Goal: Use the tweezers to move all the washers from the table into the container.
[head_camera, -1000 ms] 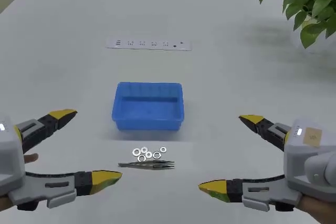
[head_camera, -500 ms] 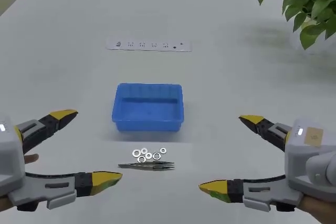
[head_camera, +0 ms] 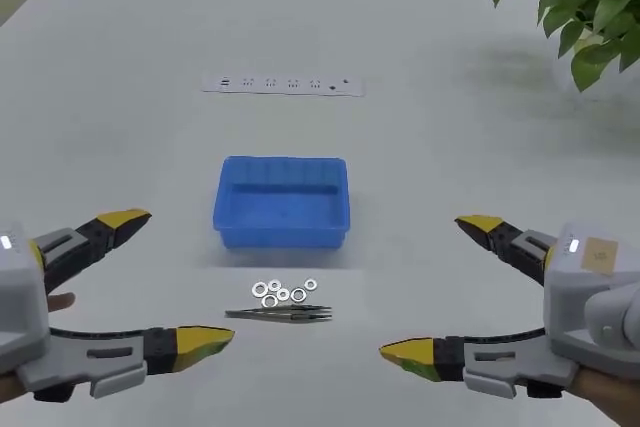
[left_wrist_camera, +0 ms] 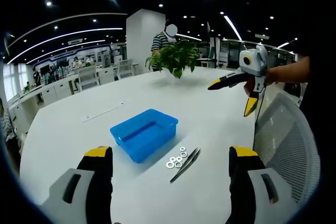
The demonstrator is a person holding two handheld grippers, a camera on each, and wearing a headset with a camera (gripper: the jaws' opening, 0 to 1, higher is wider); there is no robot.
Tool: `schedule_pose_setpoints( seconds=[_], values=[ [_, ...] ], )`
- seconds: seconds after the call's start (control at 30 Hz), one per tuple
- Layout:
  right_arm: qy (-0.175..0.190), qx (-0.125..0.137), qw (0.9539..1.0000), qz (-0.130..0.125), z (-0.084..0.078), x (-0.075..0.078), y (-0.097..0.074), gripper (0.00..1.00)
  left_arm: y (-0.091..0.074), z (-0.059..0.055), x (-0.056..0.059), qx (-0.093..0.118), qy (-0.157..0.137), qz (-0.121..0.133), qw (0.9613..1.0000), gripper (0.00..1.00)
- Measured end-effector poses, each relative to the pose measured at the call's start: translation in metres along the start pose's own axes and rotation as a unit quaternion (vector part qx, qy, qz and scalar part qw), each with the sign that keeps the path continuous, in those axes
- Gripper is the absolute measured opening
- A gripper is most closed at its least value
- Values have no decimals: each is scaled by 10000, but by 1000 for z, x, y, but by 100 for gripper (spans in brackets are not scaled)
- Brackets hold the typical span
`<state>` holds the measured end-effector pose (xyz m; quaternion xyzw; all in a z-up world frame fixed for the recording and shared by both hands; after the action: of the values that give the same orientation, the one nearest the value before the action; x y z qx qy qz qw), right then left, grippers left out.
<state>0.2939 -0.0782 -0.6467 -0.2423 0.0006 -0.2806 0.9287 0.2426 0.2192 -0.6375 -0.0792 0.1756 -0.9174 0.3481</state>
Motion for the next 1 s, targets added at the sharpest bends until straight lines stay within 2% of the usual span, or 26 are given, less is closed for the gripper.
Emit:
schedule_pose_setpoints(
  seconds=[0.7,0.9,1.0],
  values=[
    [-28,-69,10000,57,0,1,0,97,1,-1,-2,-56,35,-100,9999,96],
    [-78,-74,9999,88,2,1,0,96,0,0,-2,-68,70,-156,9998,92],
    [-174,-43,9997,148,3,1,0,91,0,0,-2,-119,97,-219,9996,88]
  ],
)
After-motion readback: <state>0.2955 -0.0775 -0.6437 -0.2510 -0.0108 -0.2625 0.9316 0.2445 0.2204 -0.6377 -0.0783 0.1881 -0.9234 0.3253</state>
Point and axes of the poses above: the centre of the closed fingertips' face, and the gripper's own axes: y roughly forward along the fingers, x roughly to its right, z roughly out of its top, the point moved 8 cm from there along -y, roughly backward along the fingers, and after that the axes turned 7 degrees about -z, right-handed, at the moved point
